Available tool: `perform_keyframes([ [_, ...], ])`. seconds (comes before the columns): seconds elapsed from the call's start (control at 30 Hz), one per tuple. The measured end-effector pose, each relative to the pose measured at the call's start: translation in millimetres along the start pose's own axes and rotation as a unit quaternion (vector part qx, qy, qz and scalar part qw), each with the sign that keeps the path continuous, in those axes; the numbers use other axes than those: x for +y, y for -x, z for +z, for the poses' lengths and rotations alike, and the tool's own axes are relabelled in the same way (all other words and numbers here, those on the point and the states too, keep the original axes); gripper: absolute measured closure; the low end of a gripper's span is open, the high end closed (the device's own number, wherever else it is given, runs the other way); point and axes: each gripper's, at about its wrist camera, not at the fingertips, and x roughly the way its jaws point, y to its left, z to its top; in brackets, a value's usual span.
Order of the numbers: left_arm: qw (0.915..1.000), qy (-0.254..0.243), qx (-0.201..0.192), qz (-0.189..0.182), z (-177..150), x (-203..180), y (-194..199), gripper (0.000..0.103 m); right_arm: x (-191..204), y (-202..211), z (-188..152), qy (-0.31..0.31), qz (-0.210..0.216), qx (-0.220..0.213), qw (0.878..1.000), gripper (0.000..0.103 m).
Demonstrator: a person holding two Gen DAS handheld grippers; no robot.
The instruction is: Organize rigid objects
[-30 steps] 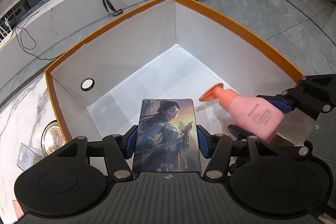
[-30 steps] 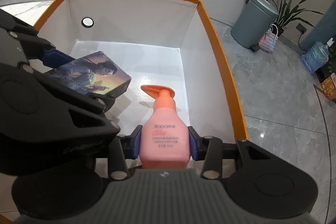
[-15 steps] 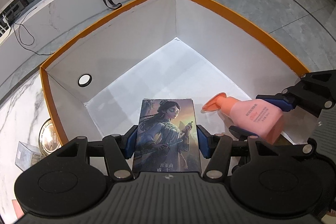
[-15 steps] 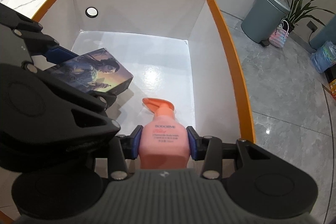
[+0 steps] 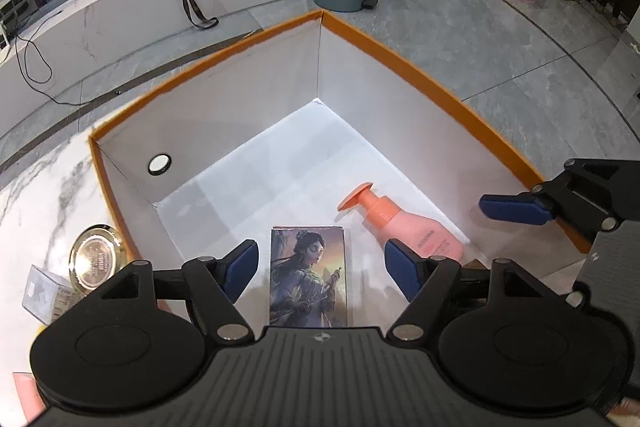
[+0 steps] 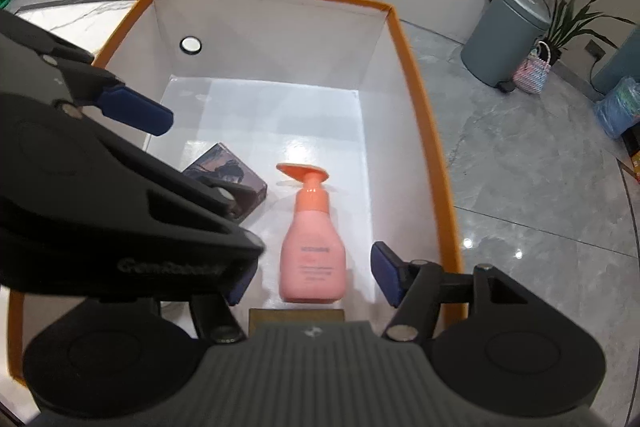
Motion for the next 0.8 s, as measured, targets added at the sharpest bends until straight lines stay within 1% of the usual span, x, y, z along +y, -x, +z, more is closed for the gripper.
perform_keyframes([
  [0.33,0.9991,0.005,-0.041,-0.009,0,12,47,0.018,-1,43,3,-0.006,-0.036,-0.018,0.999,0.040],
  [0.5,0.9978,0.011,-0.065,-0.009,-3,23,76,0.018,13,72,9,0.009,-0.050,-0.034,0.998,0.038],
  [0.6,0.9965,0.016,-0.081,-0.008,-7,35,93,0.018,24,90,11,0.019,-0.057,-0.044,0.997,0.037],
  [0.67,0.9956,0.020,-0.091,-0.004,-12,46,105,0.018,34,101,12,0.026,-0.060,-0.052,0.996,0.034],
  [0.8,0.9938,0.032,-0.106,0.008,-23,73,122,0.018,53,119,13,0.038,-0.062,-0.065,0.995,0.034],
])
